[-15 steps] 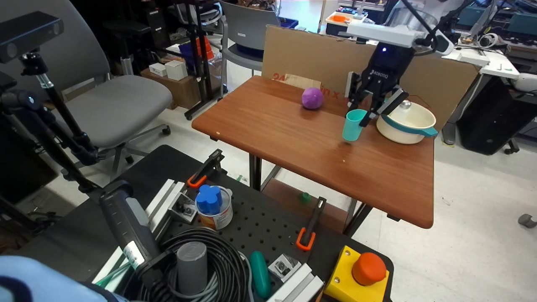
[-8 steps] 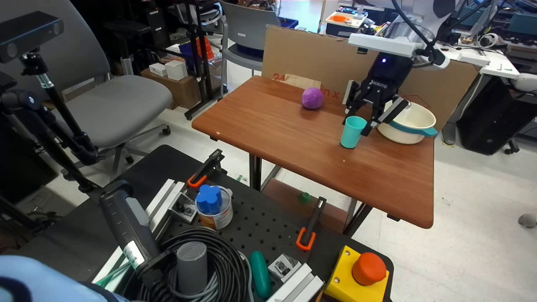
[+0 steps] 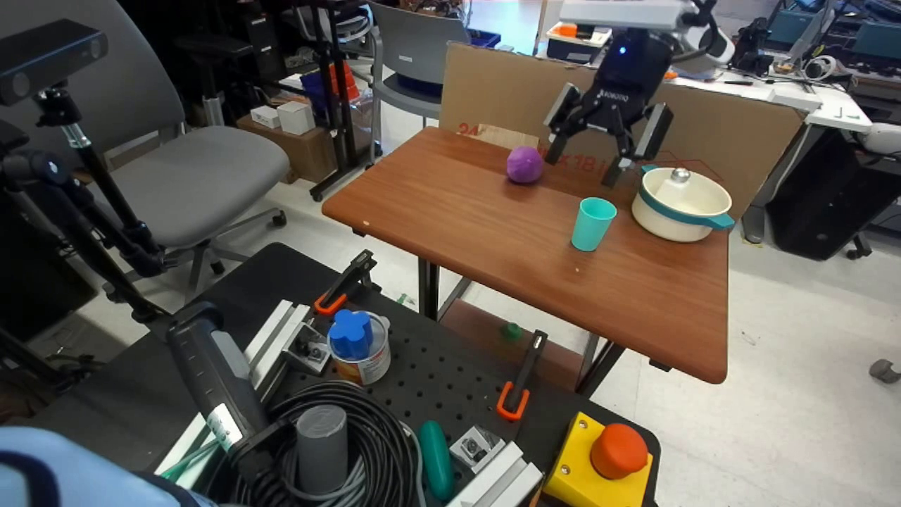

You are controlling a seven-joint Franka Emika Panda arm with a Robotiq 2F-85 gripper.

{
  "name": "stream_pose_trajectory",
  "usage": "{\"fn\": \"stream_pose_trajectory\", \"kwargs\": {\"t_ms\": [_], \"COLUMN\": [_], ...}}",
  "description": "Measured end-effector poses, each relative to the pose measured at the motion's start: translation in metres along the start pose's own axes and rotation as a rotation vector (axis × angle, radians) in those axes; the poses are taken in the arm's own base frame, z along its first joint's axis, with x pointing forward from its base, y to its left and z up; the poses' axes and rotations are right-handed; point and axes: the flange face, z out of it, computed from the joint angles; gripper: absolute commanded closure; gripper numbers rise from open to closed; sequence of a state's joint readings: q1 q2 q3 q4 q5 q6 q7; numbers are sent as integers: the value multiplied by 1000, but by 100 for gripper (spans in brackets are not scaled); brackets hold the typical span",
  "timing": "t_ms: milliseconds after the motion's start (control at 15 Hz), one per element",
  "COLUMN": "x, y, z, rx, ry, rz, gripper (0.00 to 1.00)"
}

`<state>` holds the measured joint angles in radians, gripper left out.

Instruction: Move the cup to the right

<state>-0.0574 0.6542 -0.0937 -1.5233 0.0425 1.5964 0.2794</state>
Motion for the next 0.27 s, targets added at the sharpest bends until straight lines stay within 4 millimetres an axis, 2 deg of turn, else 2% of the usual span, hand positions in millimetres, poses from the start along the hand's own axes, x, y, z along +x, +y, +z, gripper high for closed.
{"fn": "stream_pose_trajectory", "kwargs": {"t_ms": [133, 267], "x": [-28, -39], "y": [-14, -15], "z": [-17, -21], "rx": [-3, -3], "ry": [33, 40], "rz": [-30, -38], "gripper": [0, 0]}}
